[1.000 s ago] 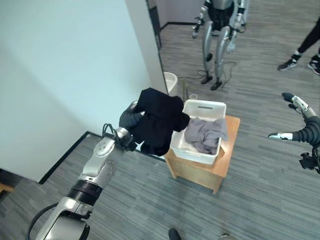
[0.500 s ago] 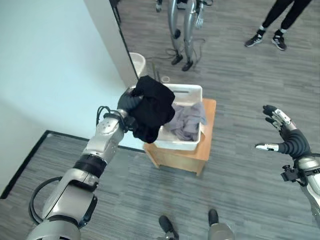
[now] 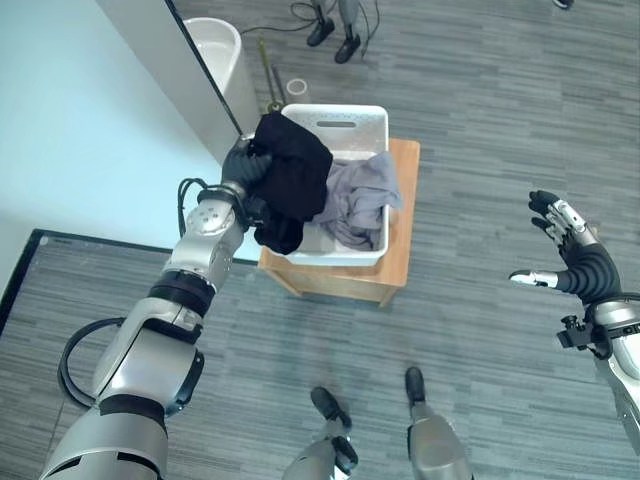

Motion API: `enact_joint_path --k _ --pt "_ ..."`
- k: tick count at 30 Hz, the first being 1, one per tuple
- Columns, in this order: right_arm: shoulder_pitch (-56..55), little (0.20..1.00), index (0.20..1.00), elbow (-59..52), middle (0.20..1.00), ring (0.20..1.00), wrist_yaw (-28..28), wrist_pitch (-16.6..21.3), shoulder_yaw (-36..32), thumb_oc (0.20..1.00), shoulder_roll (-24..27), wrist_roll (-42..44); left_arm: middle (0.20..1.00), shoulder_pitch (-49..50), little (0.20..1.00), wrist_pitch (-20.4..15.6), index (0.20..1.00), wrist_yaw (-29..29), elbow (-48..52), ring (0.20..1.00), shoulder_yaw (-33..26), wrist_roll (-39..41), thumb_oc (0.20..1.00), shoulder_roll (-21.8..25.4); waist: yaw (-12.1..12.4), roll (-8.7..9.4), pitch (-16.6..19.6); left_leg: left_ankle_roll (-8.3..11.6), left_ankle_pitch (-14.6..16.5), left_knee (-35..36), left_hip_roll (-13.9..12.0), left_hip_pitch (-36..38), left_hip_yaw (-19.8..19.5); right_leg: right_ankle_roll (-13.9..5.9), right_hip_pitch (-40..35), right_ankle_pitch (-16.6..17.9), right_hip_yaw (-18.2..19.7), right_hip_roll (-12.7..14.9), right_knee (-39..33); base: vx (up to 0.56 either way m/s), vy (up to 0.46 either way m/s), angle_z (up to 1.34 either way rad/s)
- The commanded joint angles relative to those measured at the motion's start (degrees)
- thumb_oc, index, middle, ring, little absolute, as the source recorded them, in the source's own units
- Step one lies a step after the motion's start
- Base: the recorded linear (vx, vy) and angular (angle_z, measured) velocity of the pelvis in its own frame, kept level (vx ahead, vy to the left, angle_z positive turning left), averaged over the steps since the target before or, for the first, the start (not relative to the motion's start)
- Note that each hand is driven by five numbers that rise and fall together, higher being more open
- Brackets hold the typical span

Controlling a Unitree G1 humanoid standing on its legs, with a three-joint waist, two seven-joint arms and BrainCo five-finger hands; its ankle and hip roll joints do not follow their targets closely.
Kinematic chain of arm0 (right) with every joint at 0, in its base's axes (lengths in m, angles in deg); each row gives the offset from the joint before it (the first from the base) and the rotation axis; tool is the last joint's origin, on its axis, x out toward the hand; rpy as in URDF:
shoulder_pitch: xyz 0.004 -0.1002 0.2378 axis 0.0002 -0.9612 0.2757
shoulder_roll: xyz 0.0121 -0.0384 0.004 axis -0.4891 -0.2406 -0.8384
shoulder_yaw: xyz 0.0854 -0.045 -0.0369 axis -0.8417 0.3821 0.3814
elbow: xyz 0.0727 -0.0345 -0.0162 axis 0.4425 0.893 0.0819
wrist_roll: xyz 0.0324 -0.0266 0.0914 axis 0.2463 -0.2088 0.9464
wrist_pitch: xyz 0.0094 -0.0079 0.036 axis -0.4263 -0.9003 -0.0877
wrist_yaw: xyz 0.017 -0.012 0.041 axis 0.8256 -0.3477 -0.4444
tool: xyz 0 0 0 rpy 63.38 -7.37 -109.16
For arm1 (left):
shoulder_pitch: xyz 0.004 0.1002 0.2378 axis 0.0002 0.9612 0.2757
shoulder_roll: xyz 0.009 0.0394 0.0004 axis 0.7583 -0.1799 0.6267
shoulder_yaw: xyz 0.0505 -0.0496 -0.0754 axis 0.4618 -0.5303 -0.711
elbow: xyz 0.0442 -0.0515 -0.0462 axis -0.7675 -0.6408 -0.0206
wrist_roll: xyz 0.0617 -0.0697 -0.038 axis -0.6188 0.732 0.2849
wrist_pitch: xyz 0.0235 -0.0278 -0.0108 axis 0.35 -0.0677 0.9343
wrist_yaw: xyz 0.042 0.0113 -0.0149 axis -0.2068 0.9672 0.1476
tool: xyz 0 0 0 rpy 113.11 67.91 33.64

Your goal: Pick up bed clothes into laundry basket.

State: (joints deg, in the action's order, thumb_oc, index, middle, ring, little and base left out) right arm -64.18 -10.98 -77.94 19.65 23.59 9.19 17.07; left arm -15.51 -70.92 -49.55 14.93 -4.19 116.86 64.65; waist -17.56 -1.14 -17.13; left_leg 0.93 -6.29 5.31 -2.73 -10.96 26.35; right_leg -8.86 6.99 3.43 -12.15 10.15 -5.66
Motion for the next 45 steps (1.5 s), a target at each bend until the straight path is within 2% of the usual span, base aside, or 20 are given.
enact_joint_path --k 1,3,9,16,18,20,21,23,24,28,29,31,35,38,42,45 --pt "2.4 1.0 1.0 -1.8 1.0 1.0 0.7 4.6 -3.1 1.0 1.7 2.6 1.0 -12.7 1.0 -5.1 1.0 -0.9 -4.9 1.0 -0.7 -6.4 1.0 5.1 0.1 1.59 1.8 7.44 0.1 -0.3 -4.5 4.6 0.7 -5.27 4.8 7.2 0.6 3.9 0.9 0.0 0.0 0.0" --pt "1.1 1.0 1.0 -2.0 1.0 1.0 0.1 4.9 -4.2 1.0 1.8 2.7 1.0 -15.6 1.0 -5.1 1.0 -1.0 -7.1 1.0 1.9 -11.1 1.0 7.3 -0.4 1.43 1.3 7.49 0.2 -0.3 -4.2 4.3 1.1 -5.47 5.3 7.5 1.0 4.0 0.8 0.02 0.052 -0.03" --pt "-1.9 1.0 1.0 -2.1 1.0 1.0 -0.6 5.7 -5.8 1.0 1.1 2.3 1.0 -18.6 1.0 -5.3 1.0 -1.6 -10.1 1.0 1.9 -10.8 1.0 7.9 -0.6 0.83 1.4 7.39 0.6 -0.3 -3.9 4.2 1.4 -5.7 5.3 7.5 0.5 4.6 0.8 0.01 0.021 -0.04" --pt "-3.7 1.0 1.0 -2.5 1.0 1.0 -1.6 5.7 -6.6 1.0 0.7 2.2 1.0 -18.5 1.0 -5.8 1.0 -0.9 -6.8 1.0 3.8 -12.3 1.0 7.9 -0.2 -0.05 2.3 7.16 0.9 -0.3 -3.5 4.5 1.0 -5.88 4.3 7.3 -0.5 5.2 0.8 0.0 0.003 0.02" --pt "-4.2 1.0 1.0 -2.3 1.0 1.0 -2.0 5.6 -7.0 1.0 0.5 2.4 1.0 -17.4 1.0 -6.8 1.0 -0.8 -2.7 1.0 3.7 -11.1 1.0 8.3 0.4 -0.42 2.7 7.01 1.0 -0.3 -3.4 4.7 0.5 -5.89 3.7 7.2 -1.0 5.5 0.7 0.01 0.002 0.06" --pt "-4.7 1.0 1.0 -2.2 1.0 1.0 -1.9 5.5 -7.3 1.0 0.3 2.4 1.0 -13.8 1.0 -7.6 1.0 -0.1 3.2 1.0 2.6 -9.1 1.0 8.5 1.1 -0.63 3.2 6.86 1.2 -0.3 -3.2 5.0 0.0 -5.87 2.9 7.0 -1.6 5.6 0.7 0.01 -0.013 0.2" --pt "-4.7 1.0 1.0 -1.8 1.0 1.0 -1.9 5.3 -7.5 1.0 -0.1 2.6 1.0 -8.7 1.0 -8.4 1.0 0.5 10.2 1.0 1.3 -7.5 1.0 8.8 2.3 -0.74 3.6 6.77 1.2 -0.3 -3.2 5.4 -0.6 -5.78 1.8 6.7 -2.5 6.0 0.7 0.0 -0.024 0.26" --pt "-4.5 1.0 1.0 -1.5 1.0 1.0 -1.8 5.3 -7.2 1.0 -0.1 2.8 1.0 -5.0 1.0 -8.6 1.0 1.1 13.1 1.0 -0.3 -6.2 1.0 8.9 2.7 -0.89 4.0 6.73 1.3 -0.3 -3.1 5.6 -0.9 -5.73 1.2 6.5 -3.0 6.1 0.7 0.0 -0.018 0.18" --pt "-4.2 1.0 1.0 -1.5 1.0 1.0 -1.7 5.2 -7.1 1.0 -0.6 2.9 1.0 -0.1 1.0 -9.1 1.0 1.7 18.1 1.0 -2.2 -5.1 1.0 9.1 3.7 -0.82 4.3 6.6 1.4 -0.3 -2.9 6.0 -1.3 -5.59 0.4 6.4 -3.4 6.3 0.7 0.0 -0.017 0.21" --pt "-3.5 1.0 1.0 -0.1 1.0 1.0 -1.3 4.9 -7.1 1.0 -1.6 3.3 1.0 14.3 1.0 -9.3 1.0 4.4 27.8 1.0 -9.2 -2.4 1.0 10.7 5.9 -0.59 4.9 6.45 1.6 -0.3 -2.8 6.8 -2.3 -5.31 -1.2 5.9 -4.4 6.5 0.7 0.0 -0.027 0.17" --pt "-3.2 1.0 1.0 0.7 1.0 1.0 -1.0 4.8 -7.6 1.0 -2.3 2.7 1.0 22.0 1.0 -9.5 1.0 5.3 31.5 1.0 -13.6 -1.1 1.0 10.1 7.4 -0.2 5.3 6.36 1.6 -0.3 -2.8 7.1 -2.6 -4.94 -1.8 5.7 -4.9 6.4 0.7 0.01 -0.034 0.2" --pt "-3.0 1.0 1.0 1.2 1.0 1.0 -0.4 4.7 -8.1 1.0 -2.9 2.0 1.0 31.2 1.0 -9.4 1.0 6.4 35.5 1.0 -19.3 0.0 1.0 8.4 8.3 0.23 5.5 5.82 0.6 -0.3 -2.9 7.3 -2.1 -4.11 -2.3 6.2 -5.7 6.3 0.7 -0.05 -0.048 0.12" --pt "-3.7 1.0 1.0 1.8 1.0 1.0 0.1 4.9 -9.3 1.0 -5.9 1.6 1.0 47.4 1.0 -9.0 1.0 7.1 41.1 1.0 -28.7 1.4 1.0 0.4 10.2 0.76 6.7 5.71 0.8 -0.3 -3.3 8.6 -2.5 -3.39 -4.1 5.3 -6.4 6.1 0.7 0.01 -0.036 0.17" --pt "-4.4 1.0 1.0 3.2 1.0 1.0 -0.4 4.9 -8.6 1.0 -11.0 3.1 1.0 57.0 1.0 -7.9 1.0 8.5 41.9 1.0 -31.3 1.4 1.0 -7.4 11.8 1.04 8.3 5.34 1.3 -0.3 -3.4 10.4 -2.8 -2.89 -6.2 4.4 -7.0 5.9 0.7 0.05 -0.035 0.15" --pt "-5.4 1.0 1.0 4.9 1.0 1.0 -2.1 4.0 -5.5 1.0 -14.9 5.6 1.0 62.0 1.0 -7.0 1.0 9.4 41.7 1.0 -31.9 1.3 1.0 -11.5 13.1 1.13 9.9 5.06 1.5 -0.3 -3.3 12.0 -3.2 -2.24 -8.3 3.5 -7.6 5.6 0.8 0.01 -0.035 0.02" --pt "-6.8 1.0 1.0 5.3 1.0 1.0 -3.8 2.8 -3.3 1.0 -15.2 4.9 1.0 63.4 1.0 -6.4 1.0 9.6 41.2 1.0 -32.2 1.6 1.0 -14.4 13.8 1.11 11.0 4.97 1.4 -0.3 -3.5 13.1 -3.7 -1.74 -9.6 2.6 -8.3 5.3 1.2 -0.01 -0.045 -0.01"
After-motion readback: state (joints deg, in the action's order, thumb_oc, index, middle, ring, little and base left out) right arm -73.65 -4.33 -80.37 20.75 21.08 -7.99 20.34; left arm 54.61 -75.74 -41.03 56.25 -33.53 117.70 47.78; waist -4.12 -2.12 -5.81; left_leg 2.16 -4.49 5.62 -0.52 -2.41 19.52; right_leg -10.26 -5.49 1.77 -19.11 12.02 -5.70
